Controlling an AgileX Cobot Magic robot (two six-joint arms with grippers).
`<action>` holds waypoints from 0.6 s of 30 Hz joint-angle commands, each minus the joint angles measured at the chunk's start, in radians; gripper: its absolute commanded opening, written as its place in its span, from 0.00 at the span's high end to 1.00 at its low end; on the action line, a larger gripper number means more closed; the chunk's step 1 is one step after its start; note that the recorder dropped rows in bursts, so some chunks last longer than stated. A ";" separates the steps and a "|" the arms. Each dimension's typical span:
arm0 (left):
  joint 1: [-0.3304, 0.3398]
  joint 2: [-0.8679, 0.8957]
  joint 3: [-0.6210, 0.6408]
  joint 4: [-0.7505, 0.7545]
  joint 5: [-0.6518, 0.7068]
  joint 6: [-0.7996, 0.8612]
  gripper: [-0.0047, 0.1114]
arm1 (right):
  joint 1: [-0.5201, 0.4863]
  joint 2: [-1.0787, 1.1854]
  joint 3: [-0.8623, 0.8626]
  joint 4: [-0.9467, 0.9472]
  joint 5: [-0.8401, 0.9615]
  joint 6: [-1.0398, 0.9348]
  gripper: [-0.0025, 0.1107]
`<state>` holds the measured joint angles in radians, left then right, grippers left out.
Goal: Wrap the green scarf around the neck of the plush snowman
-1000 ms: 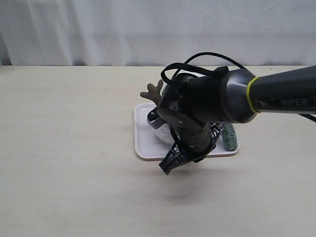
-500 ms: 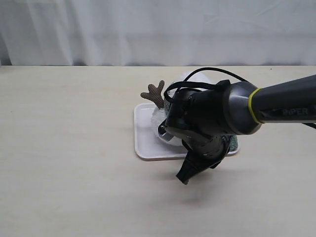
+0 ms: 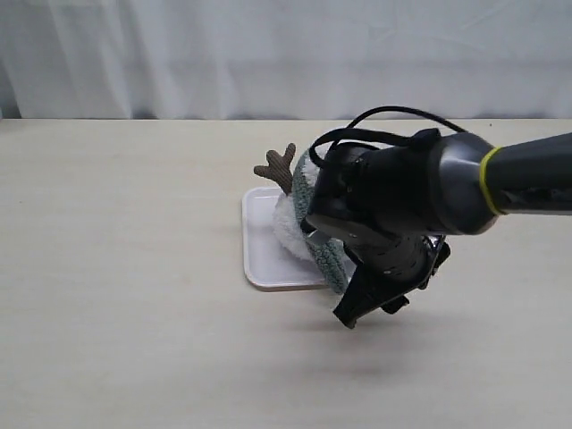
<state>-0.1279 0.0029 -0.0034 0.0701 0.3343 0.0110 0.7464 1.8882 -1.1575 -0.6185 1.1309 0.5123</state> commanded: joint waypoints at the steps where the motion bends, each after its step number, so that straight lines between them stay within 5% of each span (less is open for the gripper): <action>1: -0.001 -0.003 0.003 0.000 -0.014 0.001 0.96 | -0.018 -0.122 0.062 0.000 -0.087 0.058 0.56; 11: -0.001 -0.003 0.003 0.000 -0.014 0.001 0.96 | -0.198 -0.348 0.313 0.087 -0.600 0.164 0.50; 14: -0.001 -0.003 0.003 0.000 -0.014 0.001 0.96 | -0.237 -0.345 0.360 0.080 -0.656 0.162 0.40; 18: -0.001 -0.003 0.003 0.000 -0.014 0.001 0.96 | -0.314 -0.318 0.373 0.048 -0.670 0.162 0.40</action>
<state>-0.1279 0.0029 -0.0034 0.0701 0.3343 0.0110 0.4836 1.5581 -0.7933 -0.5437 0.4928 0.6709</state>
